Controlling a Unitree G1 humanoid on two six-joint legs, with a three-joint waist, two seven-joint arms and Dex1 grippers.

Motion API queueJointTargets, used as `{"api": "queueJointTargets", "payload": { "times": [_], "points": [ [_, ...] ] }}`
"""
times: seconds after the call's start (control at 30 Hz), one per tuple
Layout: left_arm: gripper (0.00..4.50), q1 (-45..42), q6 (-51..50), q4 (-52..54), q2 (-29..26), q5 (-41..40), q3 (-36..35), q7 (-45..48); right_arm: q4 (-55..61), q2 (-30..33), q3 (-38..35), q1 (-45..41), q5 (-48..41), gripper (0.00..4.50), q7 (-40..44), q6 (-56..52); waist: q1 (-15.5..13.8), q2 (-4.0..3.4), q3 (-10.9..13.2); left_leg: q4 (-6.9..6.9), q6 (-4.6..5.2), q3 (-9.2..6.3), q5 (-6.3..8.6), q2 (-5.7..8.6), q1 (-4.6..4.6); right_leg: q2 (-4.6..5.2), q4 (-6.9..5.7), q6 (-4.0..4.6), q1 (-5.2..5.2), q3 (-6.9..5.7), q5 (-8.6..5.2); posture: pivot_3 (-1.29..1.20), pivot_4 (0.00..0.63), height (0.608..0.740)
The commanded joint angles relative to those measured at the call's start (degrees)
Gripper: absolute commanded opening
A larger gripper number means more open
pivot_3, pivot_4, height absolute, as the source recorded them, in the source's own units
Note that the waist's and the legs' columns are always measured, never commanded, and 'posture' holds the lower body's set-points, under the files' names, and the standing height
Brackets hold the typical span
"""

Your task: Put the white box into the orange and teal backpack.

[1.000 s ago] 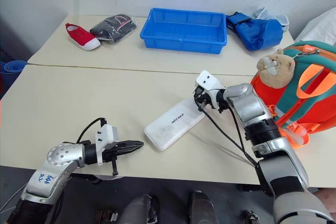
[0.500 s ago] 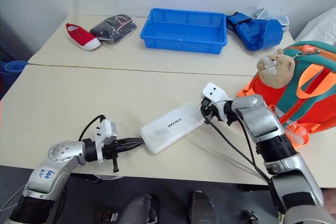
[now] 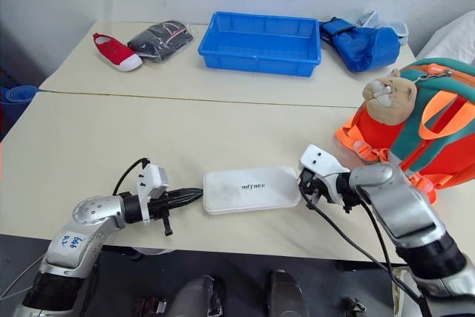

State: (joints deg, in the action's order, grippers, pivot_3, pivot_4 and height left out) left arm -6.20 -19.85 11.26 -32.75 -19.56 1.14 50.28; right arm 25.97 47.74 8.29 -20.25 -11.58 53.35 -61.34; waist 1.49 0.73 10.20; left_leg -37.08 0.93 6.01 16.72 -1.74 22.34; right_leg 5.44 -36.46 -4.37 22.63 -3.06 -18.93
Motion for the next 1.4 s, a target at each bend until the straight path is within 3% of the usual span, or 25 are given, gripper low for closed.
{"api": "queueJointTargets", "payload": {
  "times": [0.03,0.17,0.33,0.43,0.5,0.6,0.67,0.77,1.0,1.4],
  "points": [
    [0.02,-0.9,1.4,1.6,0.0,0.8,1.7,0.6,6.4,0.6,-3.1,2.5,-4.0,0.00,-0.5,-2.5,0.0,0.00,0.0,0.00,0.00,-0.01,0.00,0.00,0.00,0.00,0.00,0.00,-0.01,0.00,0.00,0.00,0.150,0.740],
    [0.02,-2.3,-4.8,0.5,-0.3,0.9,1.2,-1.9,6.8,1.2,-6.8,6.7,-4.2,0.00,-3.7,-2.7,0.0,0.00,0.0,0.00,0.02,-0.02,0.01,0.00,-0.02,0.00,0.01,0.00,-0.03,-0.01,0.00,0.00,0.150,0.740],
    [1.49,-6.0,-26.6,-2.2,-5.1,-11.4,-6.4,0.2,7.2,4.6,-11.6,13.7,-5.2,0.00,-3.3,1.4,0.0,0.07,0.0,-0.01,0.02,-0.07,0.01,0.00,-0.01,-0.01,0.00,0.00,-0.04,-0.06,0.00,0.00,0.150,0.740],
    [2.44,-12.7,-51.1,-9.0,-11.9,-19.2,-7.9,2.4,7.9,5.6,-14.4,18.9,-5.9,0.00,-2.7,4.5,0.0,0.09,0.0,-0.01,-0.01,-0.15,-0.01,0.00,-0.02,-0.04,0.00,0.00,-0.07,-0.14,0.00,0.00,0.150,0.740],
    [3.06,-17.2,-61.0,-13.8,-12.1,-21.4,-9.9,0.8,8.0,5.8,-15.2,21.0,-6.1,0.00,-2.9,6.1,0.0,0.10,0.0,-0.03,-0.05,-0.21,-0.05,0.02,-0.03,-0.07,-0.01,-0.01,-0.12,-0.21,-0.01,0.00,0.150,0.740],
    [3.96,-26.3,-72.0,-25.9,-12.3,-22.5,-6.6,-2.9,7.7,5.3,-15.2,23.1,-5.9,0.00,-3.9,8.3,-0.3,0.33,0.0,-0.10,-0.14,-0.21,-0.10,0.08,-0.10,-0.06,-0.06,-0.06,-0.20,-0.22,-0.04,0.00,0.150,0.740],
    [4.48,-27.6,-72.7,-26.0,-13.0,-28.1,-1.8,-1.3,6.5,4.5,-14.2,23.0,-5.1,0.00,-5.0,10.8,-0.2,0.36,0.0,-0.10,-0.22,-0.27,-0.16,0.09,-0.09,-0.06,-0.08,-0.07,-0.22,-0.28,-0.04,0.00,0.150,0.740],
    [4.48,-29.9,-72.7,-27.3,-10.8,-31.0,1.6,-4.2,4.4,3.4,-12.2,21.9,-4.0,0.00,-6.2,14.1,-0.1,0.38,0.0,-0.08,-0.27,-0.21,-0.15,0.09,-0.13,-0.03,-0.06,-0.07,-0.22,-0.15,-0.04,0.00,0.150,0.740],
    [4.48,-33.8,-72.7,-36.0,-1.9,-36.6,0.6,-15.0,0.0,1.0,-6.2,16.2,-2.4,0.00,-6.7,17.8,-0.3,0.45,-0.1,-0.18,-0.31,-0.22,-0.19,0.09,-0.22,-0.02,-0.16,-0.09,-0.30,-0.15,-0.02,0.00,0.150,0.740],
    [4.48,-34.6,-72.7,-42.5,2.4,-54.9,1.6,-28.6,-0.9,-5.3,-1.1,8.8,-3.4,0.00,-8.3,15.1,-0.4,0.58,-0.2,-0.21,-0.35,-0.23,-0.20,0.09,-0.23,-0.01,-0.21,-0.09,-0.28,-0.14,-0.02,0.00,0.150,0.740]
  ]
}}
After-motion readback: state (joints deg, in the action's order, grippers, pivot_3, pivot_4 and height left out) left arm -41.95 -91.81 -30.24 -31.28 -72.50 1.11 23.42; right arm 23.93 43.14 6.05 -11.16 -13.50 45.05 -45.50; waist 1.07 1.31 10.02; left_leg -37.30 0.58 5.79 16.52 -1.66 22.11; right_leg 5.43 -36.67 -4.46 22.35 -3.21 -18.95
